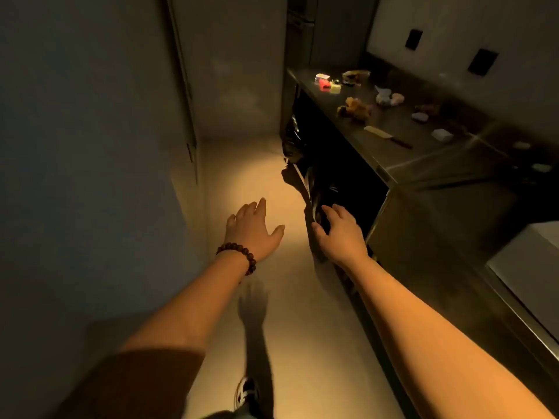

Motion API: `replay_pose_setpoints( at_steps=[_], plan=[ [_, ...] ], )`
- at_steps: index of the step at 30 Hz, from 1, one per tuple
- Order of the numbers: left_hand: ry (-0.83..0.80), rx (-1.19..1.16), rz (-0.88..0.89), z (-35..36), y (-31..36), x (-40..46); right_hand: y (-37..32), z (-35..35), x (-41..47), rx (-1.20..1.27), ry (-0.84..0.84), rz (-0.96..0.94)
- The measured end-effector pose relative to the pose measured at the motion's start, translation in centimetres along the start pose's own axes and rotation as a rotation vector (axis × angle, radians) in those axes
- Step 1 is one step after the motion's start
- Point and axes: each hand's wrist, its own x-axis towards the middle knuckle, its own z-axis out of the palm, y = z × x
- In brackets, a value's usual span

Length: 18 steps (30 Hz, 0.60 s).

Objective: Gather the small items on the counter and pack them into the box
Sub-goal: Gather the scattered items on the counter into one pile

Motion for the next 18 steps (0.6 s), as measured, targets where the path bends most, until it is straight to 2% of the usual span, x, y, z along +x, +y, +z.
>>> replay_pose_setpoints(
  at_steps=[12,18],
  plan=[
    [-0.086,0.032,0.058,0.4,-3.4,22.5,-0.8,3.1,19.9,0.029,0.056,0.181],
    [-0.081,0.039,0.083,2.5,-4.0,33.1,0.8,5.1,30.2,0.011,0.078,0.194]
  ],
)
